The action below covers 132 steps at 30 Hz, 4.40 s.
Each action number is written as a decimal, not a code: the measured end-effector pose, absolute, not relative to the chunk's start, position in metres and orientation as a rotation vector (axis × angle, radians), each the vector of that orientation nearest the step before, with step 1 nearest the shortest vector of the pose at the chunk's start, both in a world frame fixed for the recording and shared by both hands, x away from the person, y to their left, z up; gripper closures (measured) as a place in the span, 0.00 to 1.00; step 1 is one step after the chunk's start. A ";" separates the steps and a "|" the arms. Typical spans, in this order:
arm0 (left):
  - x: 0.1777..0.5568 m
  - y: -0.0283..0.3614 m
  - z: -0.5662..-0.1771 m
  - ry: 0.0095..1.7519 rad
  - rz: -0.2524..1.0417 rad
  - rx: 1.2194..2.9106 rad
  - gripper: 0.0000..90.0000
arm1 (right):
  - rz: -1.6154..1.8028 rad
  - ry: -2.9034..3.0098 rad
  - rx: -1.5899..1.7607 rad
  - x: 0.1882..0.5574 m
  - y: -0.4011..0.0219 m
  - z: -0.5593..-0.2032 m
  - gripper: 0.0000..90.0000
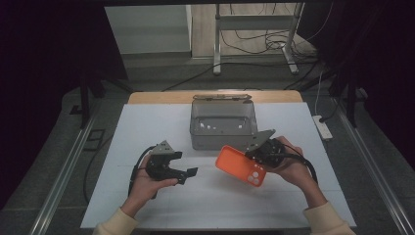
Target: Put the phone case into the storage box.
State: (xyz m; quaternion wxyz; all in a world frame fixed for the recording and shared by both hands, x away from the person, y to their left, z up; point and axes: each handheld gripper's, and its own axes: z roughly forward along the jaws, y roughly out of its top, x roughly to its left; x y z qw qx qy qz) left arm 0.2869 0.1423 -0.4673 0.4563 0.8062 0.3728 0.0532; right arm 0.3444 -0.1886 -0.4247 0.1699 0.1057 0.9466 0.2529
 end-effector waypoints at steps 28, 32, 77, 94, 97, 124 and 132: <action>0.296 0.127 -0.461 0.892 0.081 1.998 0.14 | 0.714 2.689 0.254 0.340 -0.175 -0.423 0.99; 0.298 0.125 -0.461 0.893 0.076 2.002 0.14 | 0.714 2.694 0.254 0.340 -0.173 -0.424 0.99; 0.318 0.100 -0.455 0.863 0.010 2.036 0.16 | 0.746 2.698 0.204 0.337 -0.159 -0.427 0.99; 0.330 0.092 -0.463 0.864 -0.066 2.066 0.26 | 0.763 2.695 0.194 0.336 -0.156 -0.427 0.99; 0.332 0.093 -0.464 0.867 -0.078 2.062 0.38 | 0.766 2.692 0.193 0.335 -0.156 -0.427 0.99; 0.332 0.105 -0.459 0.845 -0.144 1.950 0.89 | 0.808 2.654 0.178 0.329 -0.155 -0.419 0.98; 0.328 0.107 -0.455 0.833 -0.117 1.906 0.89 | 0.846 2.633 0.193 0.327 -0.157 -0.414 0.97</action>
